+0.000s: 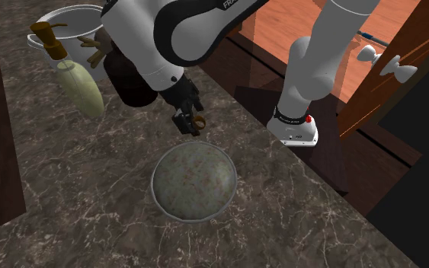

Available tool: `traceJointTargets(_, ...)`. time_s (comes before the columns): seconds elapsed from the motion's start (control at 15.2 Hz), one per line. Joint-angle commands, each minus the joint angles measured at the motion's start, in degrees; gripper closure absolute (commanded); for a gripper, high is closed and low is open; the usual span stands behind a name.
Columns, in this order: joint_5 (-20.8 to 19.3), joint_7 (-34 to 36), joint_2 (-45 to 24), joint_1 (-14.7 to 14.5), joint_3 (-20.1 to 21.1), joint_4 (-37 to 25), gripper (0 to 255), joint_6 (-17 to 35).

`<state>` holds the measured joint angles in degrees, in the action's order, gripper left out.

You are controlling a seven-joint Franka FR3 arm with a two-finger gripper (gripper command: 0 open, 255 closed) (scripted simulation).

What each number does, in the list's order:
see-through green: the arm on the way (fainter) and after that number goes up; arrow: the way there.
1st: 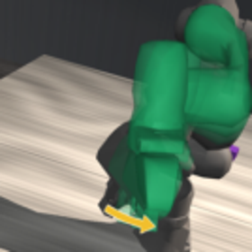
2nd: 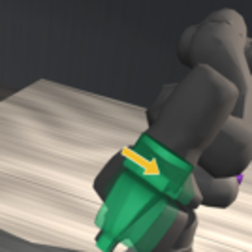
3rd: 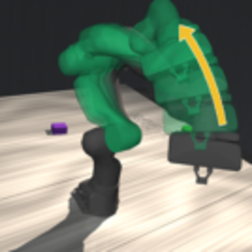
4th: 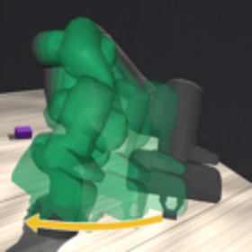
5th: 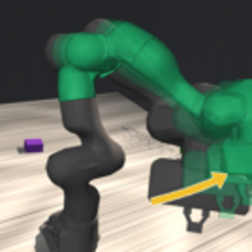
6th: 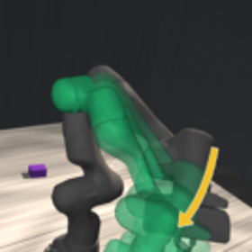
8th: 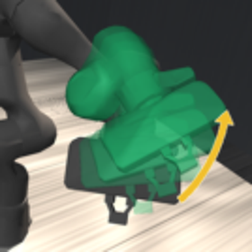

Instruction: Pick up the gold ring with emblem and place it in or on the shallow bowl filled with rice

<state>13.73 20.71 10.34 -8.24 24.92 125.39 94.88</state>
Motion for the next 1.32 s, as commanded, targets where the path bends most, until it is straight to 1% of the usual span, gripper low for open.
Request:
traceJointTargets(0.0,0.0,0.0,0.0,0.0,0.0,0.0,255,0.0)
traceJointTargets(0.59,0.0,0.0,0.0,0.0,0.0,0.0,255,0.0)
traceJointTargets(1.25,0.1,0.6,1.8,0.2,-0.8,-6.0,255,-7.7)
